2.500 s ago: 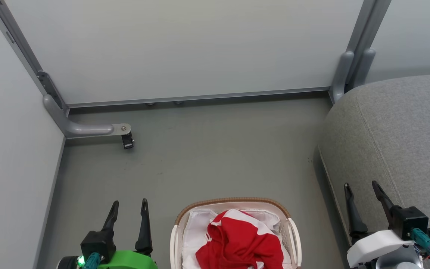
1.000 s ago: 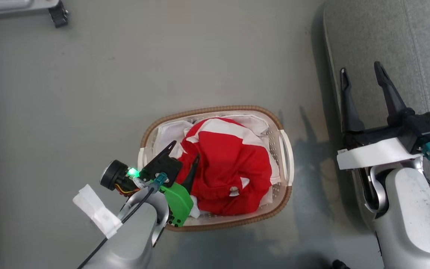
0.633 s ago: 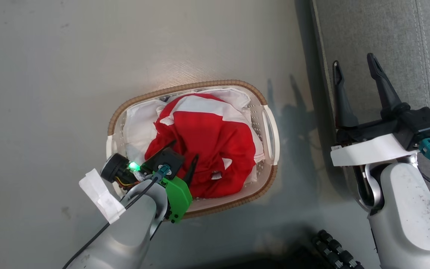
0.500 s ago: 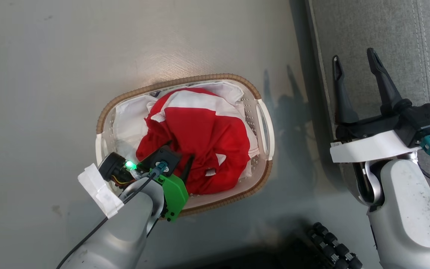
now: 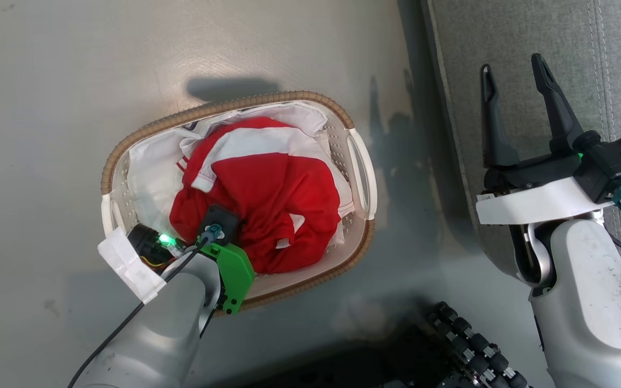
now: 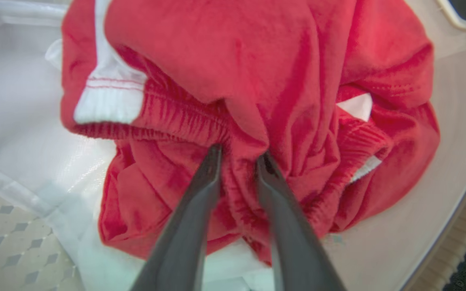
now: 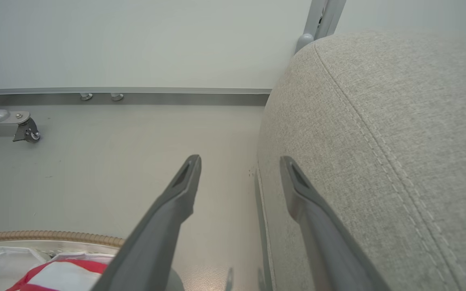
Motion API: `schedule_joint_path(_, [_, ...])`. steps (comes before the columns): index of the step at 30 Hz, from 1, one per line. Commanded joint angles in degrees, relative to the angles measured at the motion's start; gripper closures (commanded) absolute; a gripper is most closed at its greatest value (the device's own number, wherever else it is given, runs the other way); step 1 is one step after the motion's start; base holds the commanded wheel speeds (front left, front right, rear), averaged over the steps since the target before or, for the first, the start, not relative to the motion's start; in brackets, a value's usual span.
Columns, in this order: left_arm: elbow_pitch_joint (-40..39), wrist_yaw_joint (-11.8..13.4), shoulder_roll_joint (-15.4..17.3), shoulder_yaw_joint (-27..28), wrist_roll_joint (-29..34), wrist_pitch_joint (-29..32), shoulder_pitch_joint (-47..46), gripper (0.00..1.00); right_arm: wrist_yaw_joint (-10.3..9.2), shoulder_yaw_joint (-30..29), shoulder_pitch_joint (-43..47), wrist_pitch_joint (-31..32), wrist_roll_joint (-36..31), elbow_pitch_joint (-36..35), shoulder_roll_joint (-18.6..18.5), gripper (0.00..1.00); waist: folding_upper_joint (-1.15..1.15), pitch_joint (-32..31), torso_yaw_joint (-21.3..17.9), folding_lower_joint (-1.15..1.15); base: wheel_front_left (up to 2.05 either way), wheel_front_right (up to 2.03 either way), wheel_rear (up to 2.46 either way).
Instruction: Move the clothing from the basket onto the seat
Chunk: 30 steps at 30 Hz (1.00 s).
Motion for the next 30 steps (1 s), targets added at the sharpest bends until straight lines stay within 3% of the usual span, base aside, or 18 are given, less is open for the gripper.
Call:
schedule_joint_path(1, [0.34,-0.01,0.35,-0.21,-0.73,-0.02,-1.03,1.00,-0.04,-0.13,-0.11,-0.14,0.16,0.26,-0.15,0.00,0.69,-0.47,0.11,-0.01,0.00,0.00,0.00])
schedule_joint_path(11, [-0.78,-0.37,0.34,-1.83,-2.48,-1.43,0.94,1.00,-0.05,-0.30,1.64,-0.14,-0.94,2.18,-0.17,0.00,0.69,-5.99,1.72,-0.01,0.00,0.00,0.00])
schedule_joint_path(19, [-6.21,-0.16,0.41,-1.95,-2.73,-1.89,3.88,1.00,-0.05,-1.77,5.13,-0.14,-2.92,4.10,-0.17,0.00,0.69,-15.10,4.14,-0.01,0.00,0.00,0.00])
schedule_joint_path(30, [-16.45,-0.57,3.77,-1.62,1.35,-1.81,8.31,1.00,-0.05,-3.09,13.05,-0.14,-5.56,6.86,-0.18,0.00,0.69,-29.77,7.12,-0.01,0.00,0.00,0.00])
